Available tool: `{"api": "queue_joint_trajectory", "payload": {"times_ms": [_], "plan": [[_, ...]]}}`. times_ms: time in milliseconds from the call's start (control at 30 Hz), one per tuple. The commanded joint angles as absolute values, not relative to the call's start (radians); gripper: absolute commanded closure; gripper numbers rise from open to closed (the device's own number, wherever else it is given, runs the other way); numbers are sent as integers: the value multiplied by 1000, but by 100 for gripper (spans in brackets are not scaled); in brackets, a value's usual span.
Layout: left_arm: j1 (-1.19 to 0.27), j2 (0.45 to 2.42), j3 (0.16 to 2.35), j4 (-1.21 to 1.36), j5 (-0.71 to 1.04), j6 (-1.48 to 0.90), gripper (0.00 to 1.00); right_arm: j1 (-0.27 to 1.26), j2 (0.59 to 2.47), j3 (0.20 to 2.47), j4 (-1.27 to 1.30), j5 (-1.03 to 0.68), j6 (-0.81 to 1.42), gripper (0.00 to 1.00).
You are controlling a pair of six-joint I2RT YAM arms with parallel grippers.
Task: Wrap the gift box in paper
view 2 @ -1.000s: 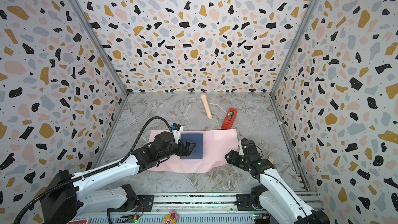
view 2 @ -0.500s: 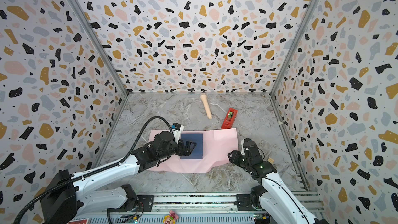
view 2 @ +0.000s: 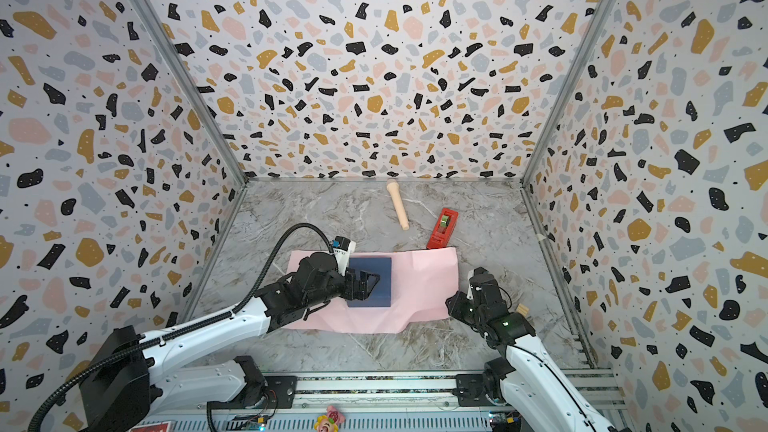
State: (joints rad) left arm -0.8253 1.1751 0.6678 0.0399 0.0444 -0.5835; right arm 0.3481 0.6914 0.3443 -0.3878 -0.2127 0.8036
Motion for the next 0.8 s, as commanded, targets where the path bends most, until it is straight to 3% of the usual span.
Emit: {"api": "queue_joint_trajectory", "payload": {"times_ms": [0,300,767], "plan": [[-821,1183,690,78,56,-582,5,351,675,360,-360,-230,789,84],[-820,1230,713,84,131,-636,5,369,687,379,-271,-293,747,97],[-821,1227,696,166,175,-814,7,688,849,511,-108,-156,811,99]]}}
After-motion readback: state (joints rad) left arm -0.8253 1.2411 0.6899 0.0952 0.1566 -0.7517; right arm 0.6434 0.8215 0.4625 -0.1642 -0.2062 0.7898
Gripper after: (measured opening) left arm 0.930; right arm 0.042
